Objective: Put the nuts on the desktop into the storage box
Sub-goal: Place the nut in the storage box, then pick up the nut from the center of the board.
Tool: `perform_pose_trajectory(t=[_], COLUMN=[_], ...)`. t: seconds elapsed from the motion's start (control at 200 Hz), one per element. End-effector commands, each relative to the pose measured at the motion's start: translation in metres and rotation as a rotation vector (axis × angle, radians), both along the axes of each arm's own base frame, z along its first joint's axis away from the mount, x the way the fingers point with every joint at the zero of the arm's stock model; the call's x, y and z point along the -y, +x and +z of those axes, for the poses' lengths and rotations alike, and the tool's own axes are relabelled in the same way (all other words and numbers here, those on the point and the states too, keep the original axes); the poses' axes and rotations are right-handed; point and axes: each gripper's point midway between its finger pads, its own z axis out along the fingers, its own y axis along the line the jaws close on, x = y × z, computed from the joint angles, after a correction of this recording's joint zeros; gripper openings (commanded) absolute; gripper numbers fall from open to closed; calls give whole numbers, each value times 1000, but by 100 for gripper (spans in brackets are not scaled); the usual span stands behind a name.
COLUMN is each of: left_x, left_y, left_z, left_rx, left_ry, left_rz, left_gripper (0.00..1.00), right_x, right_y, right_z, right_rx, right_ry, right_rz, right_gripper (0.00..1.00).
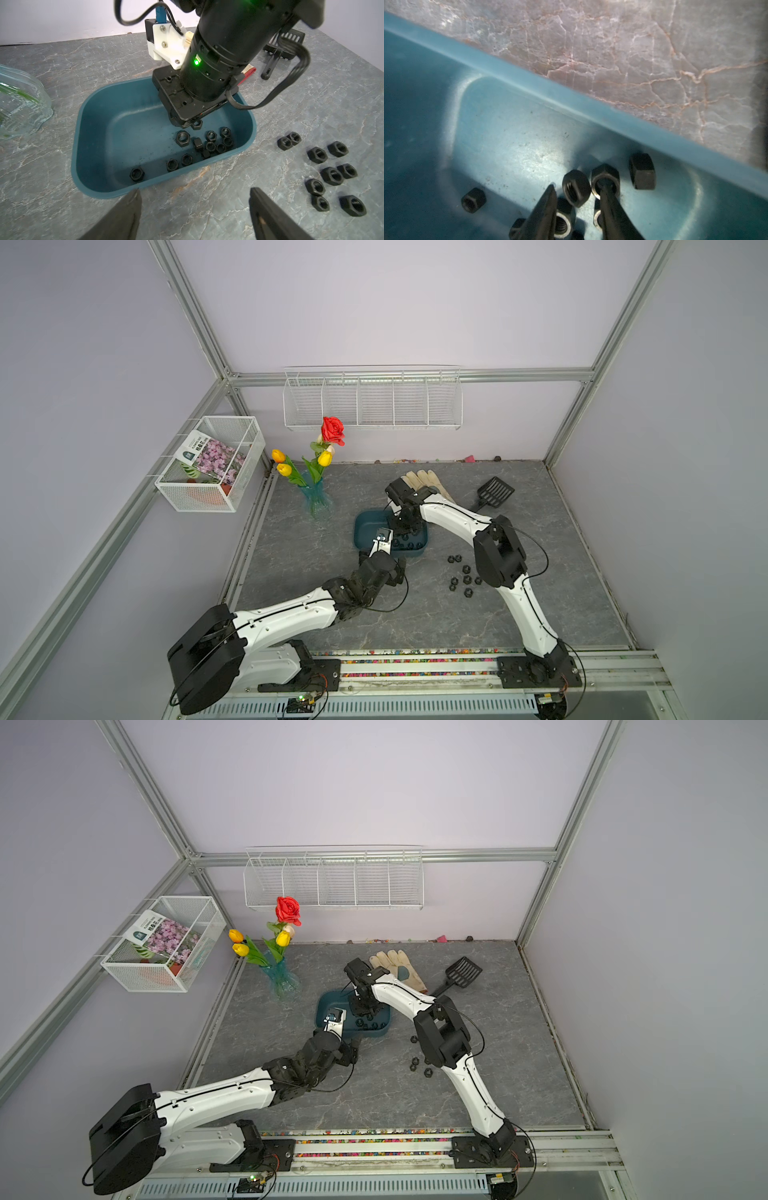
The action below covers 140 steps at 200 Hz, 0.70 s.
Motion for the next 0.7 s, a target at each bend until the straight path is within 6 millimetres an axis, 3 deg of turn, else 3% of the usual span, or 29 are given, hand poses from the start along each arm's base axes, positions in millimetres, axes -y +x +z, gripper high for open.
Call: perform_pose_trajectory(t=[0.0,0.12,0.26,0.5,0.695], left_x=[6,13,24,43,57], left_y=[-2,-9,-19,-34,-44], left_z=[12,20,24,29,32], left_rx=[-5,8,12,5,-9], left_ry=[-21,-29,-32,-44,-74], left_rz=[-28,-58,-98,-147,-202], left_gripper=[83,83,83,83,83], right_x=[7,28,68,136,187], right_y=[-11,-18,-34,-66,-91], right_z=[28,49,62,72,68], right_rx=[35,86,120,132,133], right_ry=[-7,-27,-77,-102,-156], right_rz=[3,-39,-112,-224,-330], right_gripper=[39,40,40,41,41])
